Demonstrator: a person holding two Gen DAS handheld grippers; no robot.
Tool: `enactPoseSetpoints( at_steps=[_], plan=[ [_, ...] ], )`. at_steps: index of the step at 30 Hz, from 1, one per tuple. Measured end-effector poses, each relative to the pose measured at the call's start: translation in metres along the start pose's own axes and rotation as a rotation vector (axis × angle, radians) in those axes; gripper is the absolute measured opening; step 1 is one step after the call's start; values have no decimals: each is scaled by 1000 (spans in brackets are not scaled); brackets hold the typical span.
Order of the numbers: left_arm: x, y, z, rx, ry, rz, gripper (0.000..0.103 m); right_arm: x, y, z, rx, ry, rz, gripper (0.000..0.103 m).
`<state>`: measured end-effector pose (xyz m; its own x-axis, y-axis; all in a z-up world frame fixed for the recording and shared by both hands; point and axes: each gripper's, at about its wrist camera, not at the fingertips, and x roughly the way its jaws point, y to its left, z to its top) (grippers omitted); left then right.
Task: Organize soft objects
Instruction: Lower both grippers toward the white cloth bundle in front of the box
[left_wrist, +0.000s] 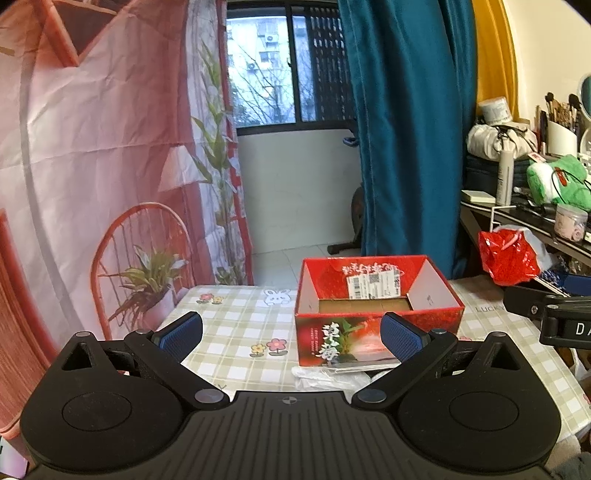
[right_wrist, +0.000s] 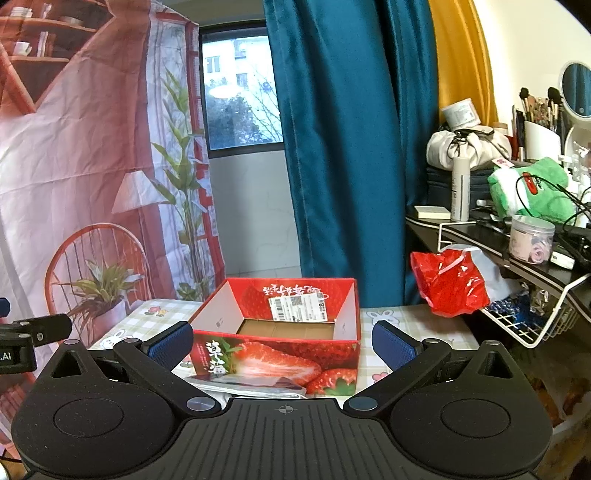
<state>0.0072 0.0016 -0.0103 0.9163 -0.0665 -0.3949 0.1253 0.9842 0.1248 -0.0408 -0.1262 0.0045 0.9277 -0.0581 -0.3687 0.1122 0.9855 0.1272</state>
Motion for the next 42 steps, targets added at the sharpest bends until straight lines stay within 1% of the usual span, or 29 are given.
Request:
enactPoseSetpoints(
  at_steps=[4,11,13,16,18,20,22,25,28,31,33,34,35,36,38,39,42],
  plan=[
    [5,2,-2,-10,2,-12,103,1,-2,-8,9,-2,4,103],
    [18,2,-8,-2,7,-25,103,9,-8,-12,46,20,11,103],
    [24,3,-11,-3,8,-27,103,11,-10,-14,55,20,10,103],
    [36,4,-18,7,4,-22,103,16,-15,-20,72,2,36,103],
    [44,5,-22,13,16,-22,103,21,-20,-28,81,-12,47,103],
    [55,7,-28,9,31,-34,103,26,-24,-37,86,-28,41,103],
    [67,9,-36,8,42,-55,103,33,-26,-43,78,-24,19,102],
    [85,9,-47,3,82,-94,103,46,-29,-53,66,18,-23,103],
    [100,13,-56,-24,114,-130,102,60,-32,-62,73,82,-4,103],
    [111,18,-66,-73,137,-182,102,72,-33,-71,59,145,-53,103],
    [118,19,-72,-91,146,-194,102,77,-35,-77,65,167,-51,103],
    [123,20,-75,-98,157,-194,100,78,-37,-80,70,170,-47,103],
    [124,21,-79,-103,167,-194,95,80,-39,-83,72,178,-44,102],
    [129,22,-82,-108,184,-198,93,83,-39,-86,68,187,-43,102],
    [137,24,-87,-130,215,-209,87,88,-40,-91,59,202,-38,96],
    [139,25,-88,-144,228,-218,85,89,-40,-93,55,211,-34,95],
    [147,29,-91,-172,247,-244,79,93,-40,-99,57,245,-14,84]
  ],
)
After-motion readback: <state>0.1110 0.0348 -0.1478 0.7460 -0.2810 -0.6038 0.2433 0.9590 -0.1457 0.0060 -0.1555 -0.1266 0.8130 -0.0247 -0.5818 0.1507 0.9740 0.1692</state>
